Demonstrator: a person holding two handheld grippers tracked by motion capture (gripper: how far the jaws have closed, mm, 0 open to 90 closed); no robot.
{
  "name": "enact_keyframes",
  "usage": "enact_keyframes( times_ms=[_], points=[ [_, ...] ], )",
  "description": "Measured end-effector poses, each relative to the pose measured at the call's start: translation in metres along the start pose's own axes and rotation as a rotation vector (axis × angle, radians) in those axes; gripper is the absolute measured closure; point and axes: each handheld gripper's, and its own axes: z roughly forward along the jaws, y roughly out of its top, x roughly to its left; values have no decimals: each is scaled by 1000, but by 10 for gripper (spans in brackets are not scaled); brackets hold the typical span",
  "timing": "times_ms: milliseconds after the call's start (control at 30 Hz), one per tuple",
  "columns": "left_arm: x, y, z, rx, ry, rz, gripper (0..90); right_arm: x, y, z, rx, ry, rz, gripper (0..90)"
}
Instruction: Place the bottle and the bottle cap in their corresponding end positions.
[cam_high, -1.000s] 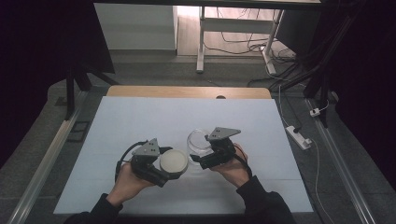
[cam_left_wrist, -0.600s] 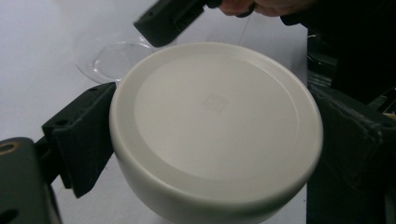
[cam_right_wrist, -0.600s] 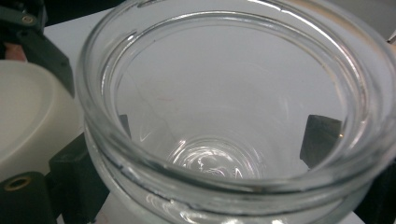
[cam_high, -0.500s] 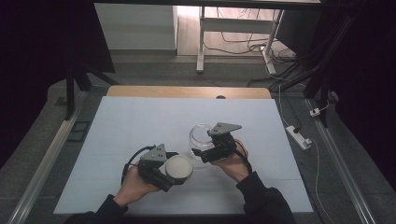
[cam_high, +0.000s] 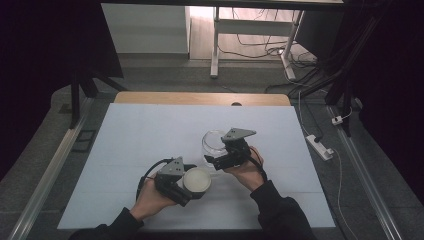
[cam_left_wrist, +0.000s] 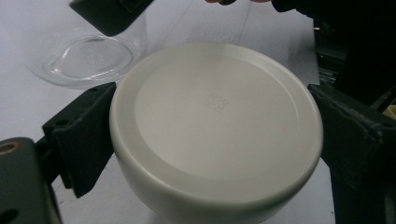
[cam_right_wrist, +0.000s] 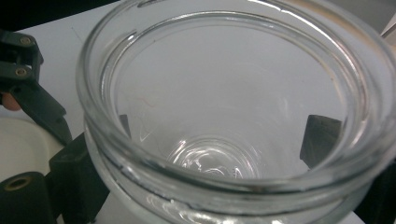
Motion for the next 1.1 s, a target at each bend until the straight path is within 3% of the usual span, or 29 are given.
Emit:
enact_keyframes(
  times_ms=[567, 833, 1100],
  points=[
    [7, -1, 21, 21, -26, 20, 83, -5, 5, 15, 8, -4, 7, 70],
    [12, -2, 33, 66, -30, 43, 82, -10, 5, 24, 21, -20, 15, 70],
    [17, -3, 41, 89, -40, 31, 82, -16, 6, 37, 34, -27, 17, 70]
  ],
)
